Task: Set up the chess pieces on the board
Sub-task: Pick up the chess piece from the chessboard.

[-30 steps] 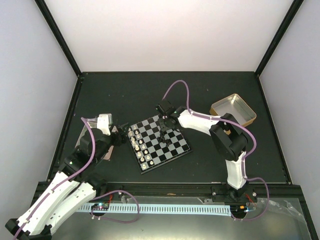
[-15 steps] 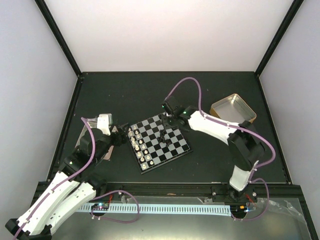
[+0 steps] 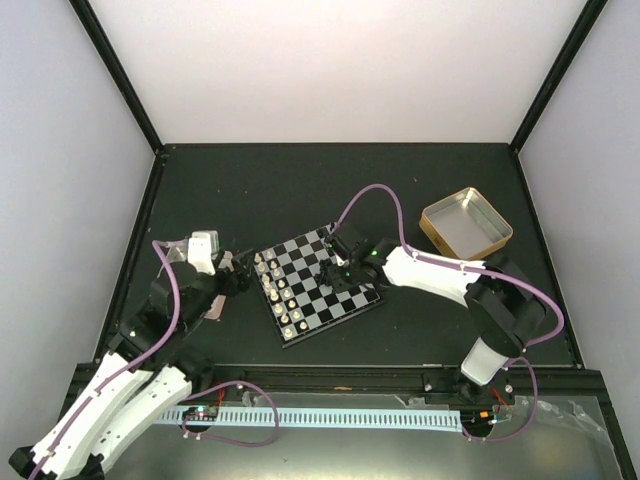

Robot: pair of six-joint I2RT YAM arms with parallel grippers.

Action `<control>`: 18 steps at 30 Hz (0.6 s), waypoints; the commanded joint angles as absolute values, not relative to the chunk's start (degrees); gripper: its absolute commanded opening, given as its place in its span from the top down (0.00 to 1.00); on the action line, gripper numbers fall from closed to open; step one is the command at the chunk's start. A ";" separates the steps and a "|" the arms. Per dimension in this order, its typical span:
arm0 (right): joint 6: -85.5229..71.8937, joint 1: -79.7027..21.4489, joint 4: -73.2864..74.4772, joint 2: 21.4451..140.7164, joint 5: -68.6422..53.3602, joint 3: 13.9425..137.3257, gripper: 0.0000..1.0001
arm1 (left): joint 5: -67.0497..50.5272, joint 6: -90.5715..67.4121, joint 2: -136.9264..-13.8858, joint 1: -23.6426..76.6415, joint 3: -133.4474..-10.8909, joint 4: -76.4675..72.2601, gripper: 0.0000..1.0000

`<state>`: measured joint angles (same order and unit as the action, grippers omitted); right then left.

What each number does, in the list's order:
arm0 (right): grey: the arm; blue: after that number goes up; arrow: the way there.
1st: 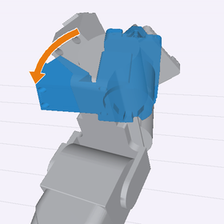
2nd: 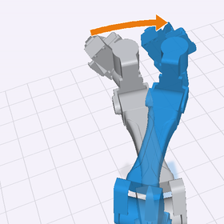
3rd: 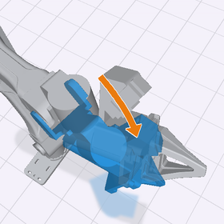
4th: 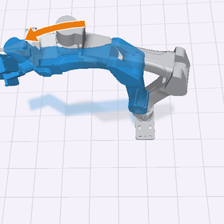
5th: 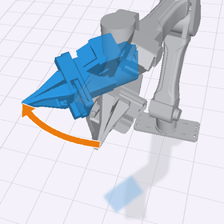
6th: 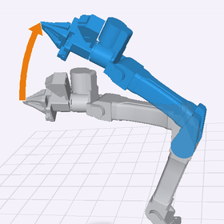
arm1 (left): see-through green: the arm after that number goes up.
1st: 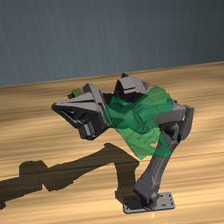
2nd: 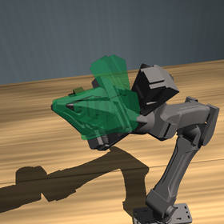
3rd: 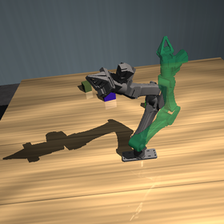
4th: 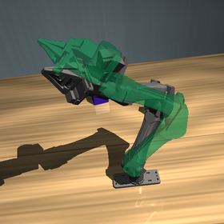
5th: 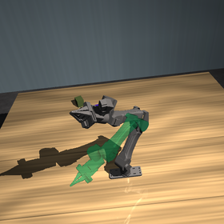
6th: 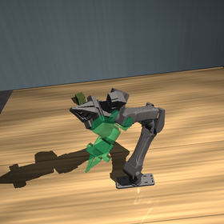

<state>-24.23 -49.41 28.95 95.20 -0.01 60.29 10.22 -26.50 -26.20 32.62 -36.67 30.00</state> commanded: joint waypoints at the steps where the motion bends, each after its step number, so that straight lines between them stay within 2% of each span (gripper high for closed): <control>1: -23.51 -49.68 27.27 96.36 -0.32 61.36 0.69 | 11.27 -25.52 -24.35 32.24 -39.60 33.65 0.17; 10: -22.34 -49.78 26.49 98.70 0.01 61.93 0.79 | 11.57 -27.06 -23.40 32.24 -39.55 34.91 0.17; 18: -21.88 -49.77 25.91 100.13 0.78 62.94 0.80 | 11.16 -26.90 -24.27 32.24 -39.98 34.27 0.17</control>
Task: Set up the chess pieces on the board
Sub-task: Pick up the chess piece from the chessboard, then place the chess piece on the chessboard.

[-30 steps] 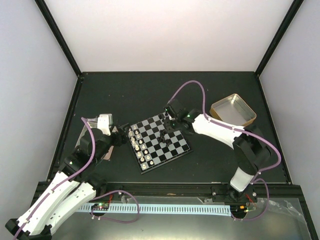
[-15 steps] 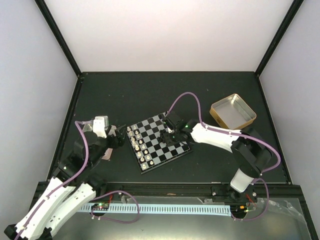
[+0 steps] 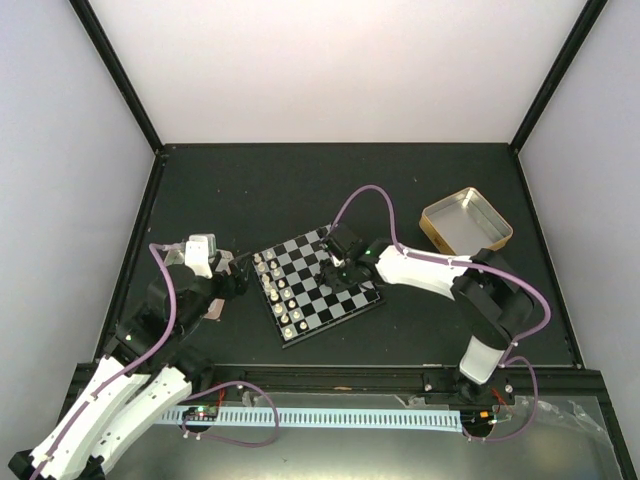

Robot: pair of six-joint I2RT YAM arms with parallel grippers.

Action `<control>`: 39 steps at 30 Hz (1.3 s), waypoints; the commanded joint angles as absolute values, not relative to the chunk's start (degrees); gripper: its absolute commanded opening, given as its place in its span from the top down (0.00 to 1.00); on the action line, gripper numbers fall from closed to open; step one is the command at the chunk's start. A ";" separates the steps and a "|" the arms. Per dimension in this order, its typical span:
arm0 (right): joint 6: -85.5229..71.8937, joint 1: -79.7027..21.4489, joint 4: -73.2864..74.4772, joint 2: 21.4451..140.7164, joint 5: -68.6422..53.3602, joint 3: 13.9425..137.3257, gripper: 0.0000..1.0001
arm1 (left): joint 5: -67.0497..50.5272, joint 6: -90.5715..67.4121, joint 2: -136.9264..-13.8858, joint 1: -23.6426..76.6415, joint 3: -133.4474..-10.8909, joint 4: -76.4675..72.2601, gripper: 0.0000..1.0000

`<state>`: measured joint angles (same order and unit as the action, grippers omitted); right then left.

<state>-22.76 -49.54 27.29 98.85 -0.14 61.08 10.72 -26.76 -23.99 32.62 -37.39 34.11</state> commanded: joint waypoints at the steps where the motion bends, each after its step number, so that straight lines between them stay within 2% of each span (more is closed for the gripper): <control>1: -21.88 -49.83 25.86 100.37 0.90 63.15 0.81 | 11.10 -26.83 -24.45 32.24 -40.02 34.20 0.17; 8: -21.71 -49.80 26.17 101.39 1.42 63.98 0.95 | 10.81 -27.19 -25.19 32.21 -39.87 34.29 0.17; 11: -21.87 -49.78 26.26 100.60 2.26 63.98 0.97 | 10.81 -27.44 -25.01 32.25 -39.56 34.42 0.17; 22: -22.75 -49.69 23.92 94.69 8.80 63.52 0.98 | 11.03 -27.12 -25.35 32.20 -39.46 33.99 0.17; 28: -22.66 -48.93 23.80 98.00 13.16 65.50 0.98 | 11.36 -26.96 -25.16 32.25 -39.21 34.43 0.17; 39: -23.23 -48.59 23.65 103.92 13.83 69.06 0.97 | 11.43 -26.86 -24.89 32.23 -38.48 34.49 0.16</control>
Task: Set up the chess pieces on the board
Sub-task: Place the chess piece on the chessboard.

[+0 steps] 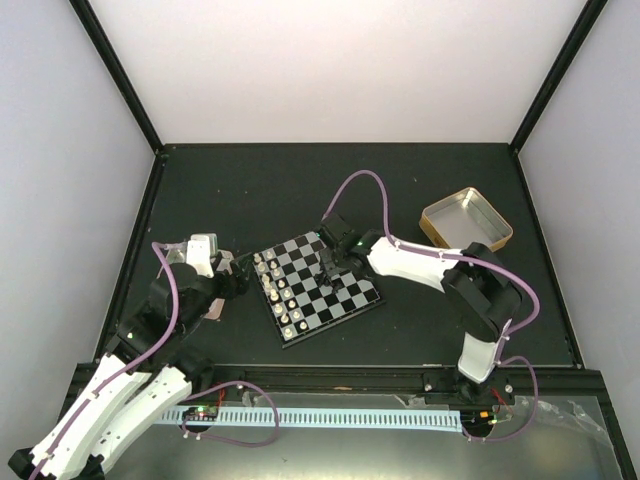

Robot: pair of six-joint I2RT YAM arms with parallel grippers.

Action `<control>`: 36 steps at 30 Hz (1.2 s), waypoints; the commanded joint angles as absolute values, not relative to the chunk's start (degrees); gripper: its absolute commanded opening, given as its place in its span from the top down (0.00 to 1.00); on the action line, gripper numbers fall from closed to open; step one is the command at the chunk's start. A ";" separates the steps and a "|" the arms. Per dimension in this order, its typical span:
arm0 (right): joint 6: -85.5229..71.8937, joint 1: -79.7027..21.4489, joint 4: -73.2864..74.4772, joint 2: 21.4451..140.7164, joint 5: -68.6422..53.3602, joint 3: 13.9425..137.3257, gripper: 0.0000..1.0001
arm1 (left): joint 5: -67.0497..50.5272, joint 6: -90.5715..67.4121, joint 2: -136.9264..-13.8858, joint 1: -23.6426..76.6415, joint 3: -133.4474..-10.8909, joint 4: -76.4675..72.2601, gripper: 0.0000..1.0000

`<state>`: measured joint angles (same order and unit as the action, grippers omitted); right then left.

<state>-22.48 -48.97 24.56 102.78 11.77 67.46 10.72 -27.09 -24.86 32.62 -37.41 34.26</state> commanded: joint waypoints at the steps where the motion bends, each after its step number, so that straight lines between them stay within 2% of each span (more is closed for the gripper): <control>1: -23.28 -48.60 23.64 104.17 14.01 69.12 0.97 | 11.43 -26.81 -25.01 32.22 -38.38 34.43 0.16; 15: -23.68 -47.69 22.73 106.85 13.88 69.08 0.96 | 11.34 -26.68 -25.24 32.23 -38.32 34.22 0.16; 27: -23.87 -47.51 23.25 107.08 12.26 70.04 0.82 | 10.62 -26.74 -25.33 32.19 -38.02 34.14 0.16; 31: -24.74 -47.48 22.86 103.29 10.51 69.37 0.75 | 10.63 -26.58 -25.52 32.26 -38.20 33.93 0.16; 36: -25.36 -47.54 24.27 97.35 10.68 69.19 0.73 | 10.66 -26.51 -25.65 32.25 -38.50 34.00 0.16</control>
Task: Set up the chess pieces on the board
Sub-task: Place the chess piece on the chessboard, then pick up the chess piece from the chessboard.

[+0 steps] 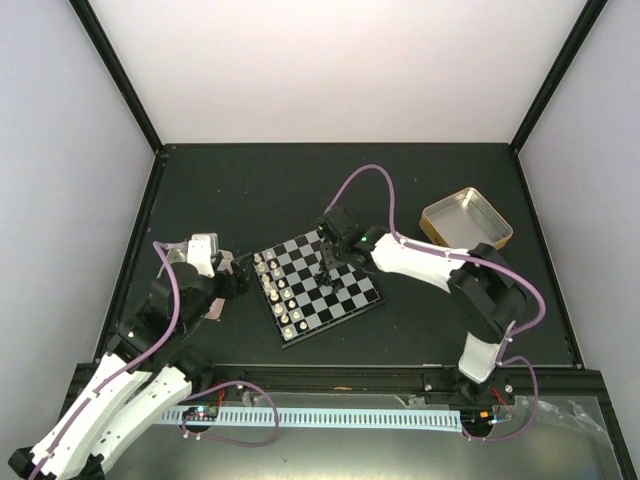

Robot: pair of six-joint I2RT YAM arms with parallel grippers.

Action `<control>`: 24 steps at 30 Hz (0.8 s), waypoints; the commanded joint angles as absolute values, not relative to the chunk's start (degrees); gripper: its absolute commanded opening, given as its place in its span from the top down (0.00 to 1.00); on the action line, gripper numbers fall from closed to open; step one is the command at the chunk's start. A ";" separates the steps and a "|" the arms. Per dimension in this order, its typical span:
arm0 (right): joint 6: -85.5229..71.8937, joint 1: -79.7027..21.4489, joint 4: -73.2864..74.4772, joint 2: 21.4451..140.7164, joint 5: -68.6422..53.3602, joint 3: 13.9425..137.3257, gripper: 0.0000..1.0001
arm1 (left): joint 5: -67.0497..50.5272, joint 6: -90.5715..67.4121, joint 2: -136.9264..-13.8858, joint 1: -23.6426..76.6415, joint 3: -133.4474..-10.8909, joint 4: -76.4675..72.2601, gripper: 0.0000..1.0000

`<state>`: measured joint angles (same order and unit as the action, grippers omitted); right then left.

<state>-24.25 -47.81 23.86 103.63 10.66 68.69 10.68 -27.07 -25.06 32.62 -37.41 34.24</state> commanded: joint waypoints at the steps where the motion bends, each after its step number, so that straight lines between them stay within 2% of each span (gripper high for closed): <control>1: -25.57 -47.47 24.40 96.14 10.79 68.84 0.72 | 10.64 -26.52 -25.53 32.24 -38.50 33.95 0.16; 7: -26.28 -47.48 24.87 90.60 8.53 65.22 0.63 | 9.75 -26.79 -25.04 32.21 -38.32 34.03 0.16; 15: -27.25 -48.02 24.82 92.38 1.98 63.85 0.62 | 8.92 -26.55 -22.79 32.22 -38.65 35.69 0.16; 20: -28.34 -49.75 25.86 96.56 2.19 65.87 0.64 | 8.93 -25.66 -20.75 32.25 -38.67 37.79 0.15; 24: -28.75 -50.73 27.59 98.95 2.65 67.24 0.73 | 8.36 -25.43 -19.23 32.24 -38.65 38.78 0.15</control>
<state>-27.57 -49.69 25.82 97.30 2.87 65.06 9.52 -26.61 -20.78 32.62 -37.41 36.71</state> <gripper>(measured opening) 0.310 0.847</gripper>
